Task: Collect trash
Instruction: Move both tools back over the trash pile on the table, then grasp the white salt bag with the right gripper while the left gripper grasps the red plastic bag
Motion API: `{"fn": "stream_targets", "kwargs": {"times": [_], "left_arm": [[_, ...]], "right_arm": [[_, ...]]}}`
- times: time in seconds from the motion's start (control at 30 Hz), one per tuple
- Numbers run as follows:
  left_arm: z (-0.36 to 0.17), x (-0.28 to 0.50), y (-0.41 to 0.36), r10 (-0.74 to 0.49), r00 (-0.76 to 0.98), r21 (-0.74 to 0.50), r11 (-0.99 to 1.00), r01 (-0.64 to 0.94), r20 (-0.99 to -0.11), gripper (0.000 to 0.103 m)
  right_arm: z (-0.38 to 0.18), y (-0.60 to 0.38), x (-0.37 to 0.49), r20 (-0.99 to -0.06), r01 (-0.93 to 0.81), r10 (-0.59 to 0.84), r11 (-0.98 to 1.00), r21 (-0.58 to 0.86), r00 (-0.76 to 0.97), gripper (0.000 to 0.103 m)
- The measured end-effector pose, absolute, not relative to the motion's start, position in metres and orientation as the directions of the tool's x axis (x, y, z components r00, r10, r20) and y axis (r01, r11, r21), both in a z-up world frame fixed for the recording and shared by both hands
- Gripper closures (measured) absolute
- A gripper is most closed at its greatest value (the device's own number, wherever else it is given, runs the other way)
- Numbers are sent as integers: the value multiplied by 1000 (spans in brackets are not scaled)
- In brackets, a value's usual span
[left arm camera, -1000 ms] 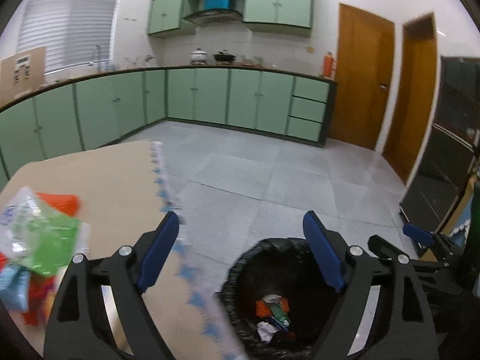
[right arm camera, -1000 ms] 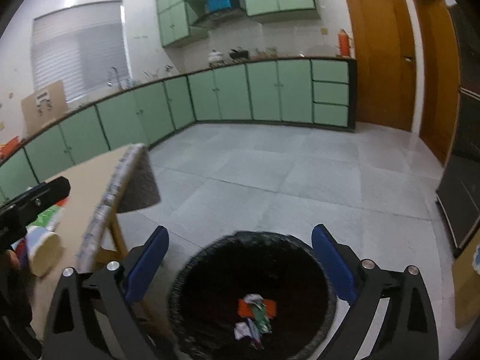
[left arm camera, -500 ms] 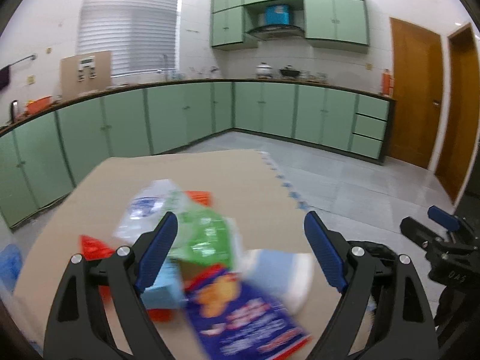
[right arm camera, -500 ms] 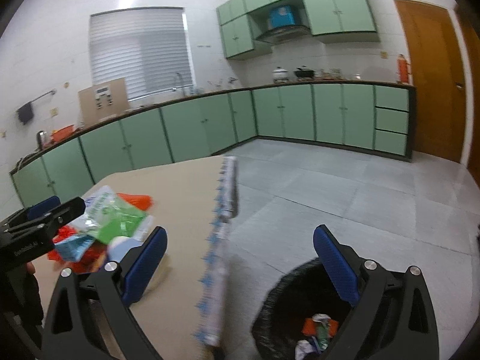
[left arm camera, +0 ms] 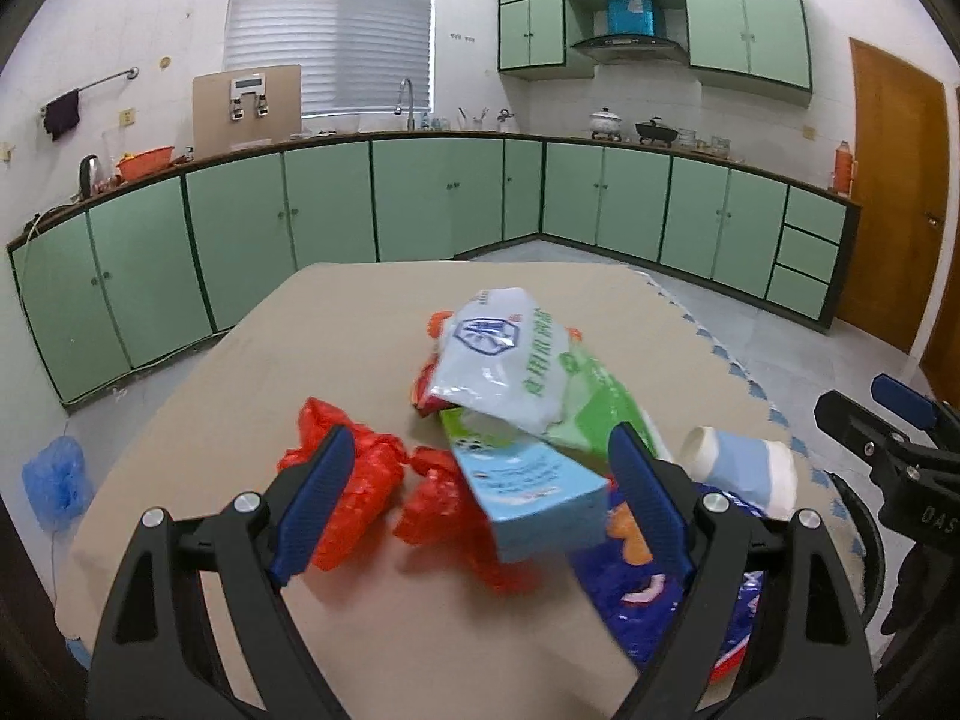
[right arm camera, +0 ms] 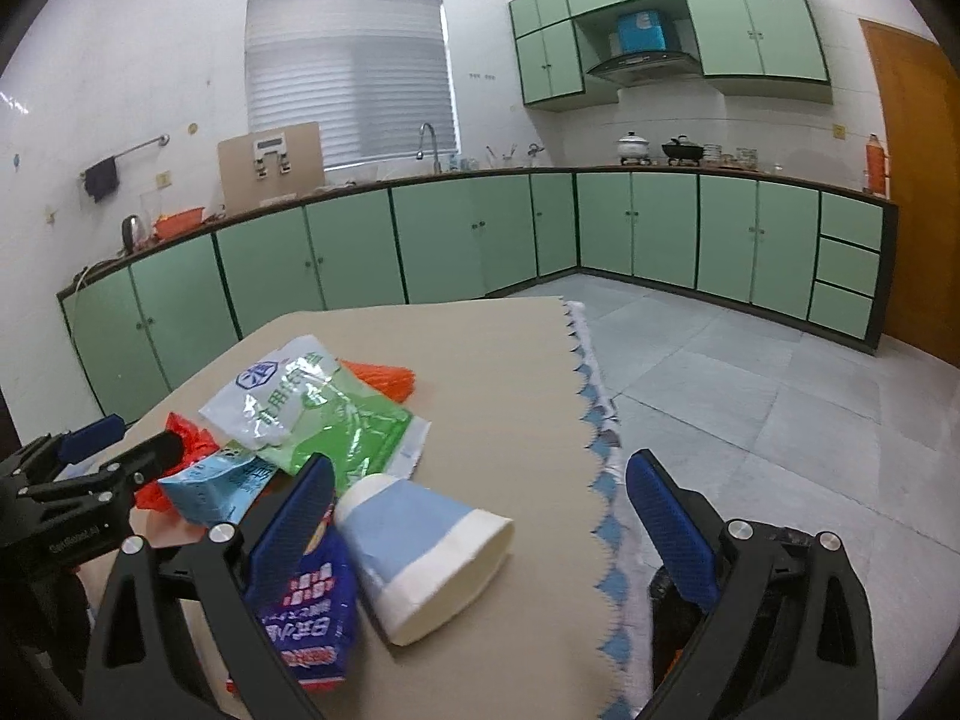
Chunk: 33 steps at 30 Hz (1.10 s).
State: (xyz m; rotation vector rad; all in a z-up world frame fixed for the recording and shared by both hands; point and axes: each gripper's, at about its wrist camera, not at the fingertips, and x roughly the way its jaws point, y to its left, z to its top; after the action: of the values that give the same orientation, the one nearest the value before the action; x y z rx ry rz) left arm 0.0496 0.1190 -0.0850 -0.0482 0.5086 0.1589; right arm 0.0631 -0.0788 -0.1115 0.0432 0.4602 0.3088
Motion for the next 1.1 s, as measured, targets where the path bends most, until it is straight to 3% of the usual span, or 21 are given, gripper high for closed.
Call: {"fn": "stream_targets", "kwargs": {"times": [0.33, 0.63, 1.1], "left_arm": [[-85, 52, 189, 273, 838, 5, 952, -307, -474, 19], [-85, 54, 238, 309, 813, -13, 932, -362, -493, 19], [-102, 68, 263, 293, 801, -39, 930, -366, -522, 20]], "right_arm": [[-108, -17, 74, -442, -394, 389, 915, 86, 809, 11], [-113, 69, 83, -480, -496, 453, 867, 42, 751, 17], [-131, 101, 108, -577, -441, 359, 898, -2, 734, 26]]}}
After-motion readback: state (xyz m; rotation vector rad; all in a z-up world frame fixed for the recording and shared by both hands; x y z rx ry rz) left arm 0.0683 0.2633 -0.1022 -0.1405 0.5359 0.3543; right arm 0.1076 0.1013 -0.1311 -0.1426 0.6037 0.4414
